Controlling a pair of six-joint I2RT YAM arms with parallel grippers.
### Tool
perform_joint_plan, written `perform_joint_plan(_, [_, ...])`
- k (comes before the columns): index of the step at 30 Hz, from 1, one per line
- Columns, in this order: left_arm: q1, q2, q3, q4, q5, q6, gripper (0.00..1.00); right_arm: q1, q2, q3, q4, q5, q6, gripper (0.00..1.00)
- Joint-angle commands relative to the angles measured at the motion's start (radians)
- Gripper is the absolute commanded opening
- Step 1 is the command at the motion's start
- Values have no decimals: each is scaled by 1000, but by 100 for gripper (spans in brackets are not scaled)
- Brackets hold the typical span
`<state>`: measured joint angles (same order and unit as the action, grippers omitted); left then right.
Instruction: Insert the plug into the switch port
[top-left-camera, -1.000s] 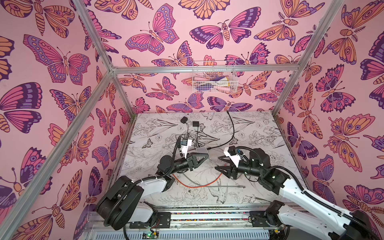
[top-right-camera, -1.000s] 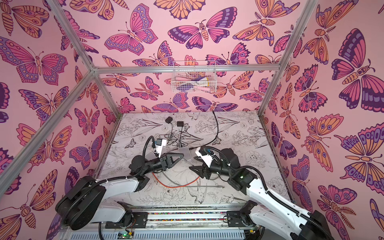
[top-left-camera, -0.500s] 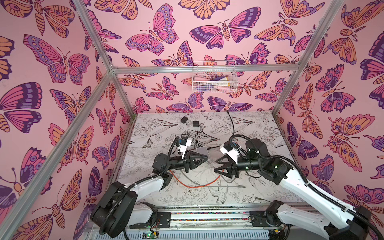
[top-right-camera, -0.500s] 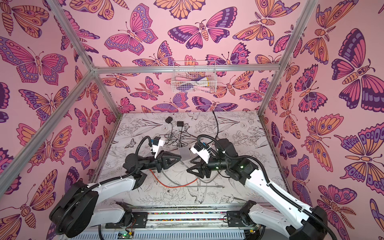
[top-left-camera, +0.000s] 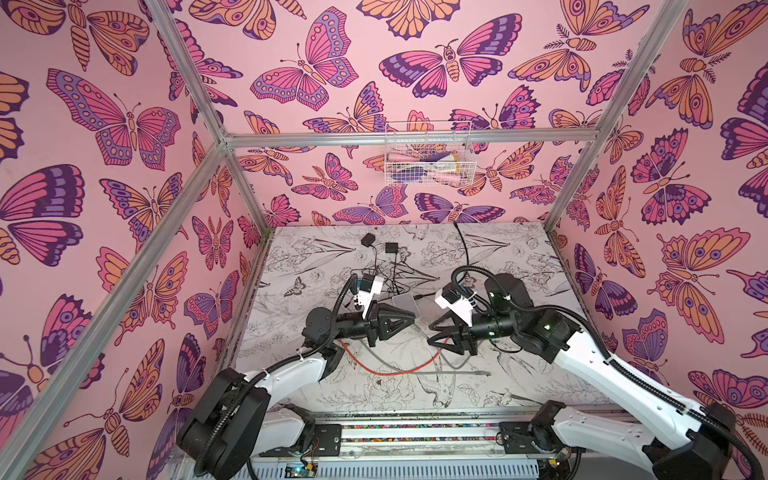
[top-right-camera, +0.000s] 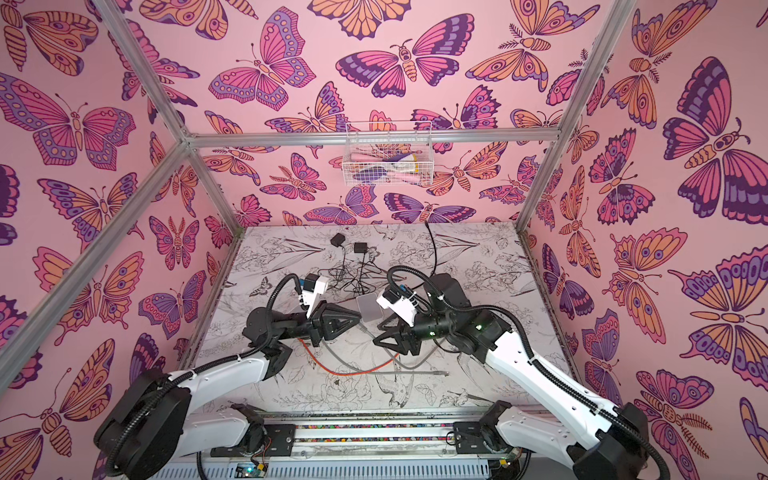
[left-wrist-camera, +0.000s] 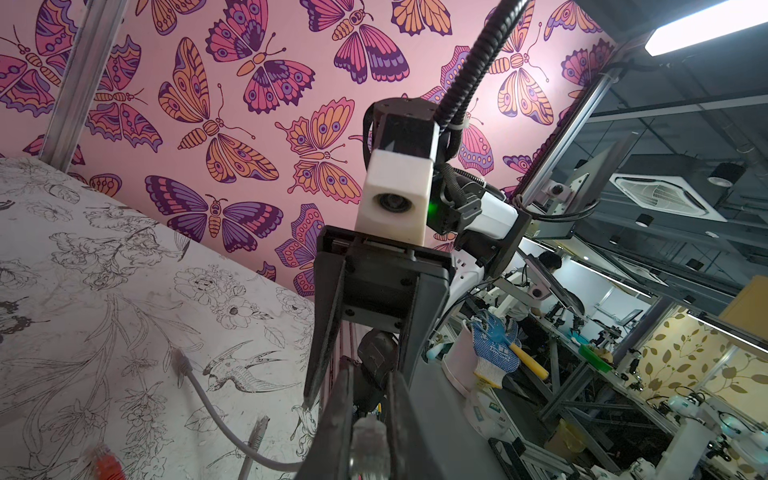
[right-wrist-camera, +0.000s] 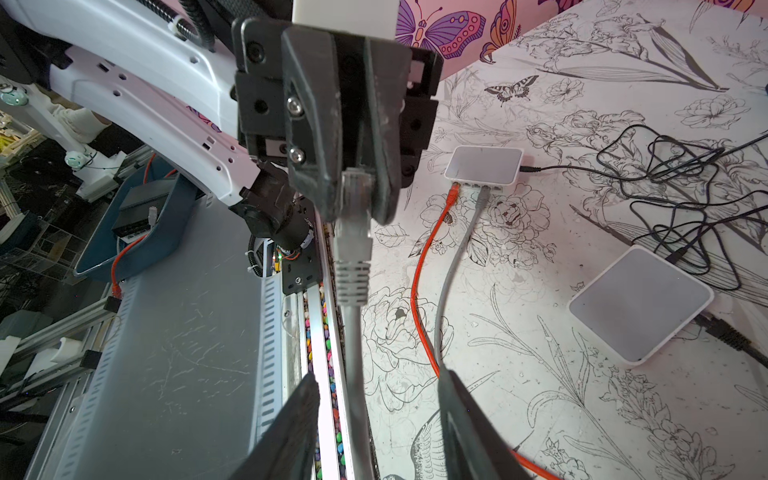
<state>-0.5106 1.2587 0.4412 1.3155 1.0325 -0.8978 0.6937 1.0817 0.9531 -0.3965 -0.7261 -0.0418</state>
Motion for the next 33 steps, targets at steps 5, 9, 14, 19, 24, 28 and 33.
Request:
perform_joint_plan(5, [-1, -6, 17, -15, 23, 56, 0, 18, 43, 77, 16, -62, -15, 42])
perform_joint_plan(9, [-5, -21, 16, -60, 14, 86, 0, 24, 70, 93, -3, -73, -24, 36])
perform_joint_plan(14, [-9, -53, 22, -144, 5, 138, 0, 32, 88, 98, -12, -73, -32, 35])
perform_joint_plan(19, [-14, -86, 22, -211, -3, 178, 0, 36, 99, 101, -21, -62, -38, 34])
perform_joint_plan(24, [-16, -95, 25, -225, -6, 186, 0, 40, 102, 102, -23, -64, -40, 30])
perform_joint_plan(28, [-22, -90, 29, -225, -11, 187, 0, 46, 103, 102, -30, -67, -45, 30])
perform_joint_plan(33, [-25, -88, 31, -225, -12, 189, 0, 51, 110, 104, -51, -70, -61, 27])
